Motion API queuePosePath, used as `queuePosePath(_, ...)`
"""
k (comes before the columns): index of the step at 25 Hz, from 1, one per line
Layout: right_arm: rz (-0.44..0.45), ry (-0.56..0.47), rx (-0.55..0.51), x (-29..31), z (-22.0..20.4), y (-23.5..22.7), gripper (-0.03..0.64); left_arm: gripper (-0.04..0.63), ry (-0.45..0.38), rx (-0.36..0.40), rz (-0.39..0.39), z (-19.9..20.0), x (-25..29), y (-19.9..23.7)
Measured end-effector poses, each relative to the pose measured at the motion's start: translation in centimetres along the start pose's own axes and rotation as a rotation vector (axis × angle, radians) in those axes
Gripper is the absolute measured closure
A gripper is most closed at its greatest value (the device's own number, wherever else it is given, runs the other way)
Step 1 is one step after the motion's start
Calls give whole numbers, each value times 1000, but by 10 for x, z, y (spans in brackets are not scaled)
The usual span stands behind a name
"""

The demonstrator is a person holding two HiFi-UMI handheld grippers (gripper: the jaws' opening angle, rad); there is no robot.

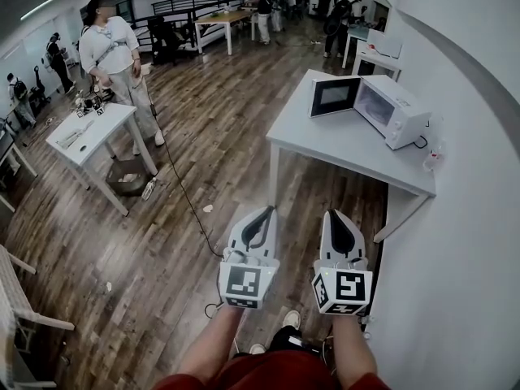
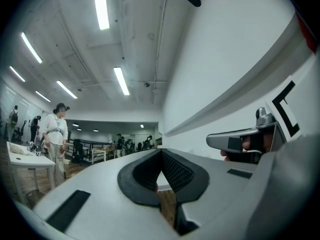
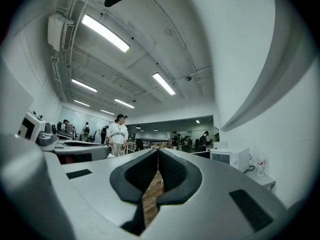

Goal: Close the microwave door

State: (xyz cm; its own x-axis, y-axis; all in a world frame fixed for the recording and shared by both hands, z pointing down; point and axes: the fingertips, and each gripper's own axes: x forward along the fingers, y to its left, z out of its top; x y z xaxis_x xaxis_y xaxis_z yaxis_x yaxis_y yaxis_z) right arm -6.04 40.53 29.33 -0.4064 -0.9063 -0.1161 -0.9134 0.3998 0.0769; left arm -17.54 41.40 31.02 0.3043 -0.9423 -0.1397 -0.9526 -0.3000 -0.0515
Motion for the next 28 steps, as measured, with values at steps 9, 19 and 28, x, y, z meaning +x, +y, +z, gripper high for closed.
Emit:
queuePosePath(9,29,-9,21,49,-5,-45,594,568,7,20,22,-2,65,-5)
queuePosePath(19,36,-40,36,95,-8,-117,594,568,-12,43,37,-2,145,-30)
queuePosePath(28,52,-42,61,123,-22,-157,594,568,5,50,52,-17,189,-45)
